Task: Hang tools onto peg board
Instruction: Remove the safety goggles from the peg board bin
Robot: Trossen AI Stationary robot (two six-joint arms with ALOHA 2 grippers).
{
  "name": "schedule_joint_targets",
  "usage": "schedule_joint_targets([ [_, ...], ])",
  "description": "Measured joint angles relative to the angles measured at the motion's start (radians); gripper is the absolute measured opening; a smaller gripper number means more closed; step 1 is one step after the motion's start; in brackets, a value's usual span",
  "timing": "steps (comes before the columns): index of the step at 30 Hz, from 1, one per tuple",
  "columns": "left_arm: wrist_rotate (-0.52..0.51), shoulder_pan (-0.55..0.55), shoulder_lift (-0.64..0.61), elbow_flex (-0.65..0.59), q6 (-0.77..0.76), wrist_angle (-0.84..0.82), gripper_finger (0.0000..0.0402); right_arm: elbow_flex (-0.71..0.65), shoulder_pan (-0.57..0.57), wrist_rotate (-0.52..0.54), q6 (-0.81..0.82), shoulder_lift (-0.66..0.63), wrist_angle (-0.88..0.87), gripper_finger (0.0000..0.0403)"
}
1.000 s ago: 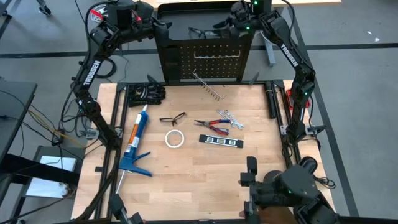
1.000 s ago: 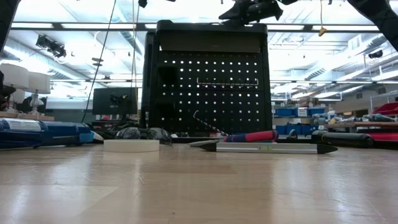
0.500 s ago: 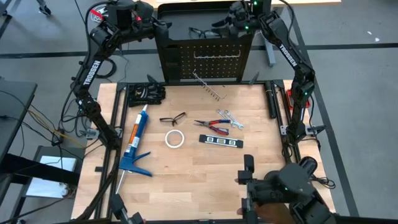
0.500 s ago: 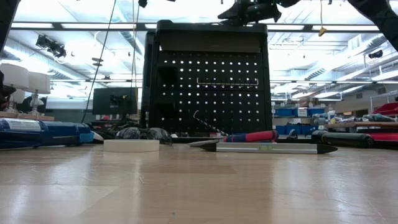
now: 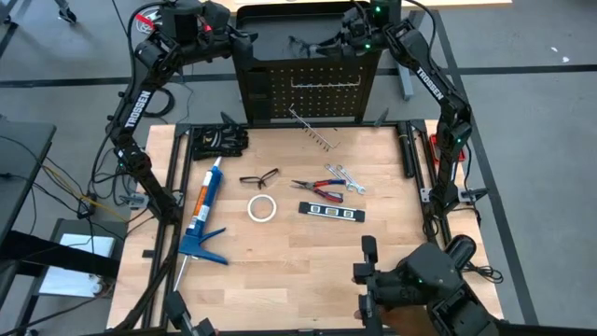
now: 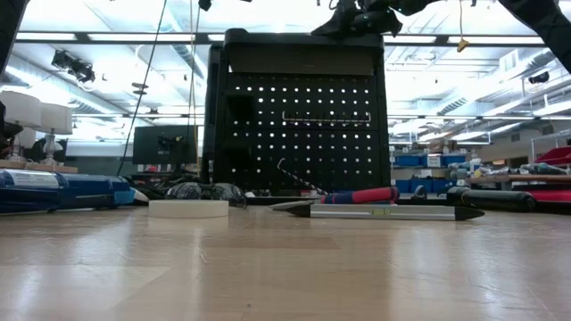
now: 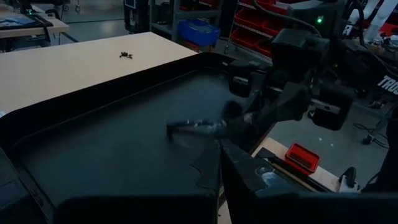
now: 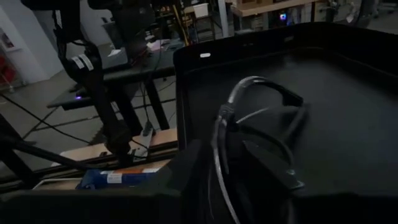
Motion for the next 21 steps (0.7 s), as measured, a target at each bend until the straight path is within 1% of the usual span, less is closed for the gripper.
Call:
schedule_joint_targets([
  [5, 0.0, 0.0, 0.0, 0.0, -0.001, -0.001, 0.0019, -0.001, -0.001, -0.01, 0.025, -0.002, 0.034, 0.0049],
  [8, 0.0, 0.0, 0.0, 0.0, 0.001, -0.001, 0.0019, -0.002, -0.001, -0.052, 0.099, -0.001, 0.141, 0.0024],
  [12, 0.0, 0.0, 0.0, 0.0, 0.001, -0.001, 0.0019, 0.009, -0.001, -0.13, 0.272, -0.001, 0.365, 0.0024],
  [15, 0.0, 0.0, 0.0, 0.0, 0.002, -0.001, 0.0019, 0.045, 0.003, -0.202, 0.419, -0.001, 0.481, 0.0039],
  [18, 0.0, 0.0, 0.0, 0.0, 0.015, -0.003, 0.0019, 0.1, 0.032, -0.315, 0.521, -0.003, 0.494, 0.0052],
  [20, 0.0, 0.0, -0.001, 0.0, 0.029, -0.018, 0.0019, 0.119, 0.065, -0.39, 0.562, -0.005, 0.489, 0.0049],
  [21, -0.007, 0.0, -0.004, 0.0, 0.031, -0.029, 0.0019, 0.114, 0.082, -0.411, 0.572, -0.014, 0.489, 0.0046],
])
